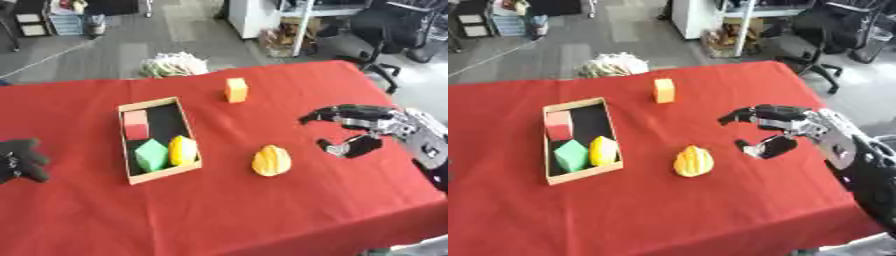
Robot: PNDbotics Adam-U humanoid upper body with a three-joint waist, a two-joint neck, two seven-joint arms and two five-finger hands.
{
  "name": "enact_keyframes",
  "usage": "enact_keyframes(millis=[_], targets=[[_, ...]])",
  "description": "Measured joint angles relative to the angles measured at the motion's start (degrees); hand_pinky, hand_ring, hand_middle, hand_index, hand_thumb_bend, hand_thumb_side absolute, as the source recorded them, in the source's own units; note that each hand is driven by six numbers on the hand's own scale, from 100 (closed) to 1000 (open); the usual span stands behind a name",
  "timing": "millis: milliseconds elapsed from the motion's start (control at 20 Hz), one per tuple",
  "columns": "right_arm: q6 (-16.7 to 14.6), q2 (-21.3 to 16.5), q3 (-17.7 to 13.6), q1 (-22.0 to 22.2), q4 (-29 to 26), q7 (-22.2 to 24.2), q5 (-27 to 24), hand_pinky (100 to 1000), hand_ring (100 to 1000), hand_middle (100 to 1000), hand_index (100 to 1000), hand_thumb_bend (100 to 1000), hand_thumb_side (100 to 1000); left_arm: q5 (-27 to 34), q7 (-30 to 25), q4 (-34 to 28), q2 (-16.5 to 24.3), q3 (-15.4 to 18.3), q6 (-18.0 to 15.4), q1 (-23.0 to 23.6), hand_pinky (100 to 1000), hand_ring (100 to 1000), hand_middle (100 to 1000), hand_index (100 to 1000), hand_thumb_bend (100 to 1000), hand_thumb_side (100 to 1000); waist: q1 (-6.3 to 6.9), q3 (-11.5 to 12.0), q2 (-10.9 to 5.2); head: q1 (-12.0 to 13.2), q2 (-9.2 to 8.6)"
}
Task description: Pick up objects on the table and place them in the box.
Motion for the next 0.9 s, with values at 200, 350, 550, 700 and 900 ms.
enact_keyframes(millis=[200, 350, 550, 700, 900], targets=[[-1.3, 2.5, 0.2, -1.4, 3.2, -1.3, 5.5, 910, 966, 922, 1000, 100, 542, -0.8, -0.5, 0.0, -0.4, 0.0, 0.4, 0.4, 665, 627, 665, 892, 100, 942, 0.00, 0.2, 0.01, -0.2, 0.00], [-2.4, 4.2, 0.1, -2.9, 5.0, -2.4, 9.3, 914, 968, 925, 1000, 100, 498, -0.9, -0.7, -0.1, -0.5, 0.1, 0.5, 0.5, 665, 626, 663, 892, 100, 946, 0.00, 0.5, 0.11, -0.2, 0.00], [-3.9, 6.3, -0.2, -4.6, 6.7, -3.9, 13.3, 914, 966, 923, 1000, 100, 496, -1.3, -1.0, -0.3, -1.0, 0.1, 0.5, 0.7, 664, 624, 661, 893, 100, 946, 0.00, 0.6, 0.13, -0.4, 0.00], [-4.6, 7.5, -0.2, -5.1, 7.3, -4.6, 15.4, 913, 965, 920, 1000, 100, 492, -1.3, -1.3, -0.3, -1.1, 0.1, 0.7, 0.7, 664, 624, 661, 893, 100, 951, 0.00, 0.6, 0.13, -0.5, 0.00], [-4.8, 8.7, 0.2, -5.4, 7.6, -4.8, 17.7, 910, 961, 909, 1000, 100, 568, -1.5, -1.6, -0.3, -1.5, 0.1, 0.7, 0.8, 663, 622, 661, 893, 100, 951, 0.00, 0.7, 0.13, -0.6, 0.00]])
